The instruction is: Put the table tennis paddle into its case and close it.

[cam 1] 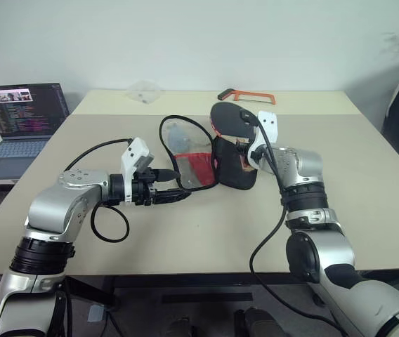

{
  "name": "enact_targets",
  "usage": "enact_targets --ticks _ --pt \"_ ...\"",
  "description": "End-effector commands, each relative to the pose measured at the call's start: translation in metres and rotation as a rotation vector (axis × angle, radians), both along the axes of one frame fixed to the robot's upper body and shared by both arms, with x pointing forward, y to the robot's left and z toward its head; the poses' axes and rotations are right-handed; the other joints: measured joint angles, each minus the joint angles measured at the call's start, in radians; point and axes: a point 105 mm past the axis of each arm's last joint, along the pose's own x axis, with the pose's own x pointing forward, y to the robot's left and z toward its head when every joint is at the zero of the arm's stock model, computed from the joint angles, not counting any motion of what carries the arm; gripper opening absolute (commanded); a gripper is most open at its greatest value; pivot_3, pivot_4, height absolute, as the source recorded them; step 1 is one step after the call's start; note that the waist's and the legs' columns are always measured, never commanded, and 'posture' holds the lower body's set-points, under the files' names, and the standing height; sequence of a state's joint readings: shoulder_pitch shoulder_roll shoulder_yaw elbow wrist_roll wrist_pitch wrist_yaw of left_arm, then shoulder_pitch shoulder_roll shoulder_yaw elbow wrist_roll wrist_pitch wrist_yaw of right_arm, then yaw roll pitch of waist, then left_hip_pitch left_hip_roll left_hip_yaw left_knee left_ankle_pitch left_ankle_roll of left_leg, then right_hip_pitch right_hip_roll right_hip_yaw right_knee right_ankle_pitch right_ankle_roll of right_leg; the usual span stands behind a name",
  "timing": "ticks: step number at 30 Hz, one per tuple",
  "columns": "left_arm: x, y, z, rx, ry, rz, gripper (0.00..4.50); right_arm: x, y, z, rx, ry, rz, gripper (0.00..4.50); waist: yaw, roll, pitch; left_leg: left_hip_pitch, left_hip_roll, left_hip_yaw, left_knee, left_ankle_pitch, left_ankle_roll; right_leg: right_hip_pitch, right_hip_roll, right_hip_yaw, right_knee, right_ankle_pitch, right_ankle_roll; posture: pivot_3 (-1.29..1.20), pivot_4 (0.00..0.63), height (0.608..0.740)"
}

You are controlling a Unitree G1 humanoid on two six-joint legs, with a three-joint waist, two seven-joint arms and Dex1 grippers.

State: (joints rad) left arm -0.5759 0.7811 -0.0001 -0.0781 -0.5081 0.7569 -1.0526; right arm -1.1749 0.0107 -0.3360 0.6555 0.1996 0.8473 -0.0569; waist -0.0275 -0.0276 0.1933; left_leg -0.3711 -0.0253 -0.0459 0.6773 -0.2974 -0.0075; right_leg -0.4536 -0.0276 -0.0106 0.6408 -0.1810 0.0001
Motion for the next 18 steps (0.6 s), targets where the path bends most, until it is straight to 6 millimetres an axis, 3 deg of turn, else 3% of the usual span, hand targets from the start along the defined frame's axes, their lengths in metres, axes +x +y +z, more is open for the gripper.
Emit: enact_targets --ticks 1,5,9,18 --pt "-0.006 -0.001 0.013 -0.004 -0.059 -0.003 3.69 0.007 0.014 0.027 0.063 -0.093 0.002 1.10 -0.003 0.000 0.000 -0.002 0.000 0.000 0.000 0.000 0.000 -0.002 0.000 0.000 0.000 0.000 0.000 0.00 0.150 0.740" --pt "-0.008 0.000 0.012 -0.004 -0.058 0.010 3.69 0.008 0.026 0.017 0.096 -0.059 0.017 1.10 -0.007 0.000 0.000 -0.004 0.001 -0.001 -0.001 0.000 0.000 -0.005 0.000 -0.001 0.001 0.000 -0.001 0.00 0.150 0.740" --pt "-0.011 0.003 0.012 0.004 -0.057 0.029 3.69 0.013 0.022 0.001 0.096 -0.024 -0.053 1.10 -0.012 0.000 0.000 -0.003 0.002 0.000 -0.001 0.000 0.000 -0.004 0.001 0.000 0.002 0.000 -0.001 0.00 0.150 0.740" --pt "-0.013 0.005 0.010 0.011 -0.054 0.046 3.69 0.015 0.025 -0.009 0.078 -0.008 -0.071 1.10 -0.019 0.000 0.000 -0.002 0.002 0.000 0.000 0.000 0.000 -0.004 0.001 0.000 0.002 0.000 -0.001 0.00 0.150 0.740"
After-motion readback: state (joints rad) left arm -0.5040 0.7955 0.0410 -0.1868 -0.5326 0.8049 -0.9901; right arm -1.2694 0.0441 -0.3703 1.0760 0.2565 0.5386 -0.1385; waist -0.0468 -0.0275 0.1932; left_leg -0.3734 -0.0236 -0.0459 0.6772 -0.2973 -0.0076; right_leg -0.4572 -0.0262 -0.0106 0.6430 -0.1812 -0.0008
